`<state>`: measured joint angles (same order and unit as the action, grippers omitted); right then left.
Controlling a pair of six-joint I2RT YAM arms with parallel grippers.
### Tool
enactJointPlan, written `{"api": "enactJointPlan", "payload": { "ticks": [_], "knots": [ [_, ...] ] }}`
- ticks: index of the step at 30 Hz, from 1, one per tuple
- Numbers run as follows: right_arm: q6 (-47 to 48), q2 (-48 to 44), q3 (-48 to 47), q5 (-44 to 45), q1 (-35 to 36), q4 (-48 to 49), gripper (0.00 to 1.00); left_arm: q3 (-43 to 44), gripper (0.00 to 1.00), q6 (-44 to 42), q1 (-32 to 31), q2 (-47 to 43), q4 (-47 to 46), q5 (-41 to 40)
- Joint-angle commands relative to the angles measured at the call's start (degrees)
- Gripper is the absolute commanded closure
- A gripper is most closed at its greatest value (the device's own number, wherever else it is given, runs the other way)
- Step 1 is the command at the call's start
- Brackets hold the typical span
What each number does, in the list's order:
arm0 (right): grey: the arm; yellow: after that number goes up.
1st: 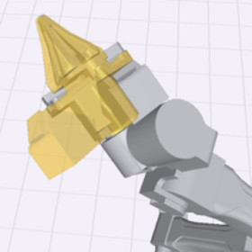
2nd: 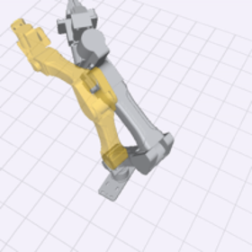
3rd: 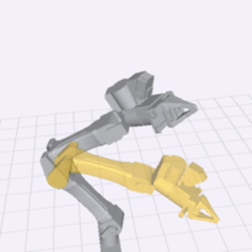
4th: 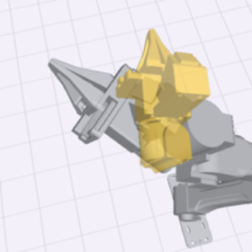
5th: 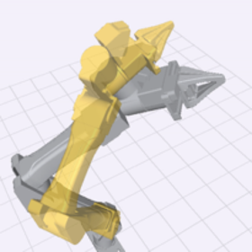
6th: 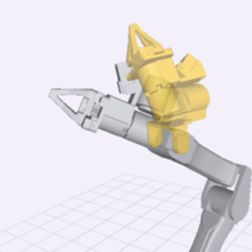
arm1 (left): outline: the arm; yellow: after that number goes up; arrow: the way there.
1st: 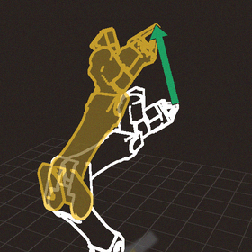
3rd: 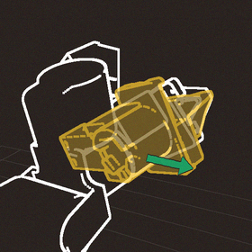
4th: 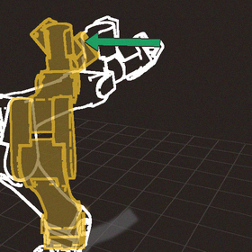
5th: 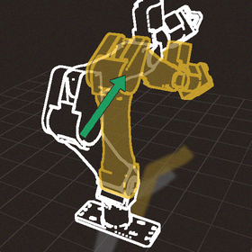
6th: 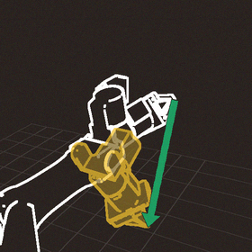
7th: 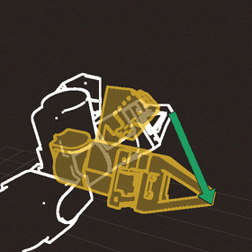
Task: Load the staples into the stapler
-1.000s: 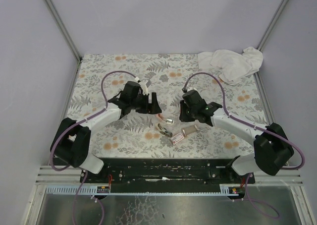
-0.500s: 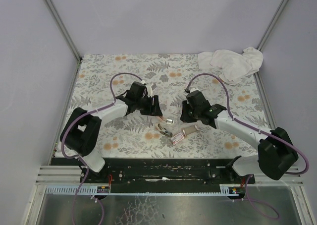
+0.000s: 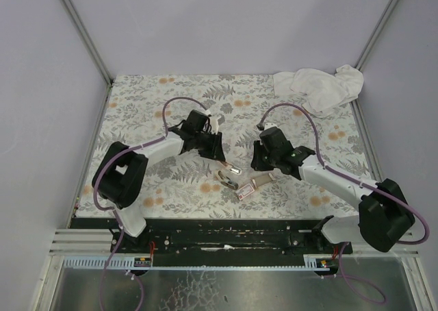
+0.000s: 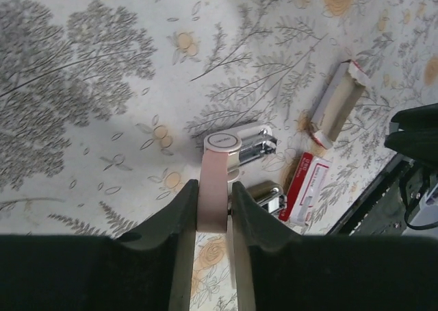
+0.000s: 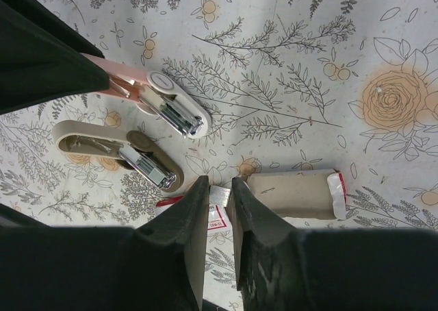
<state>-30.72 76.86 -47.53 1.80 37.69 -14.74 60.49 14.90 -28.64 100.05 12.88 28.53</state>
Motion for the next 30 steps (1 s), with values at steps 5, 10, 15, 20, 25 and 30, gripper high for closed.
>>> {"api": "enactJointPlan", "payload": {
  "ticks": [5,10,15,20,25,30],
  "knots": [
    [4.07,-3.90,0.36,-2.16,-0.50,0.54,0.76,10.15,0.90,-14.71,-3.16,5.31,11.68,8.07],
    [4.54,-5.12,1.67,-3.91,-0.51,0.84,0.76,19.03,0.91,-21.74,-4.07,11.00,21.64,9.71],
    [4.57,-5.70,3.11,-5.92,-0.52,2.05,0.76,23.79,0.92,-25.83,-4.77,15.28,27.54,12.00],
    [4.30,-6.36,5.91,-9.82,-0.36,6.00,0.76,28.51,0.90,-29.26,-5.90,19.50,33.05,13.85],
    [5.72,-5.81,7.31,-9.49,1.10,8.72,0.75,30.13,0.71,-29.00,-6.07,20.52,32.81,13.80],
    [9.12,-2.34,4.92,-4.97,4.33,8.38,0.76,27.64,0.42,-24.60,-6.01,16.19,24.67,8.67]
  ]
}}
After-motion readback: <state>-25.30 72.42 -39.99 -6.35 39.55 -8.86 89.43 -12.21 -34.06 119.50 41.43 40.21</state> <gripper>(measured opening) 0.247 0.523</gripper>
